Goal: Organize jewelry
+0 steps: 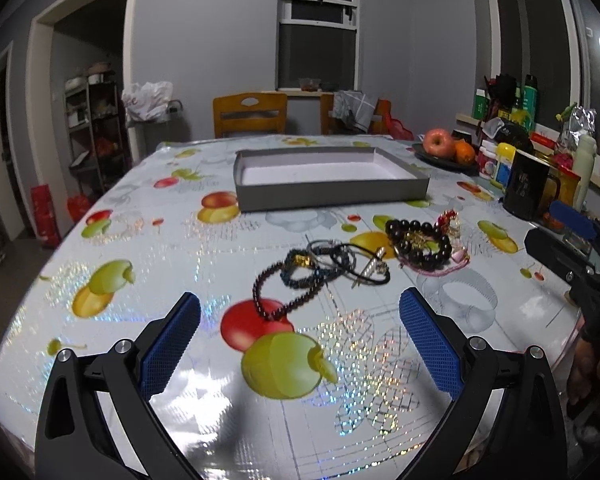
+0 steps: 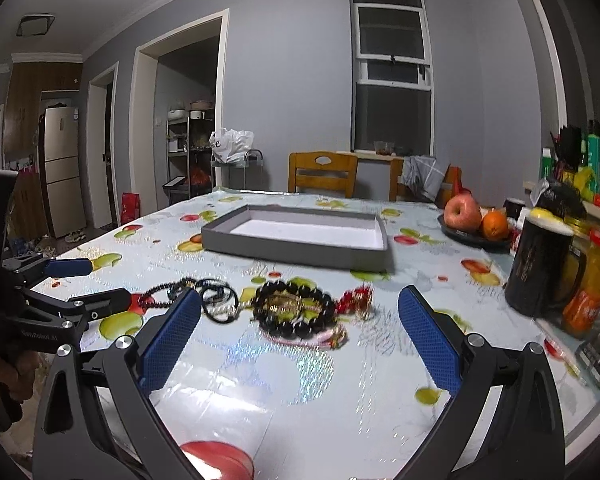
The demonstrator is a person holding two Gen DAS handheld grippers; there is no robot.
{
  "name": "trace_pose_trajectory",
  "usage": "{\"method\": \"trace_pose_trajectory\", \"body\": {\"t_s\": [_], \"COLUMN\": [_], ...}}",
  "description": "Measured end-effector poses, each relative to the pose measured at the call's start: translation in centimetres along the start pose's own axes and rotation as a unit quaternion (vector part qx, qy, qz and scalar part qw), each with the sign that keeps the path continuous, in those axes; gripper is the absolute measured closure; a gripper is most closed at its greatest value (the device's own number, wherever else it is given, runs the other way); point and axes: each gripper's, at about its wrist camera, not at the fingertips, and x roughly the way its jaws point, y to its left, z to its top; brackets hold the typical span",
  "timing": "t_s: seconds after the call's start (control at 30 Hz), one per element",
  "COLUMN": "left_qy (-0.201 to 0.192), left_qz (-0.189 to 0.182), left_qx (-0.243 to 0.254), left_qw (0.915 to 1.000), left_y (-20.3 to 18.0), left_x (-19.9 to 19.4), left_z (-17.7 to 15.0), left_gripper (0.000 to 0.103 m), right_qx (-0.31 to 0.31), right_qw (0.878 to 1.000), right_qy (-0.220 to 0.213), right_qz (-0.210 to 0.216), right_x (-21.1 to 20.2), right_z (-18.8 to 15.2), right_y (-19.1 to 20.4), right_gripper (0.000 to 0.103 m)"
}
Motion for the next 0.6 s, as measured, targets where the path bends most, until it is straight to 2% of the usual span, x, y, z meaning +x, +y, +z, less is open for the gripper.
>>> {"method": "trace_pose_trajectory", "body": {"t_s": [0.4,0.6], "left_qy": [-0.02,0.007], "left_qz": [0.003,-0.025], "left_qx": [0.025,0.029], "left_qw": [0.9995,0.9992], "left_y": [0.1,0.4], "left_x": [0.0,1.9], "left_z": [3.3,3.9], "left_gripper": [0.004,0.006], "right_qx": [-0.003,-0.007], "right_qw": [1.0,1.0], "right_qy": [-0.009,0.025], "right_qz": [0.005,0.008], "right_x": [0.7,2.7], "right_z": [3.4,3.6], "right_y": [-1.1,-1.8], "right_gripper": [0.006,0.006]}}
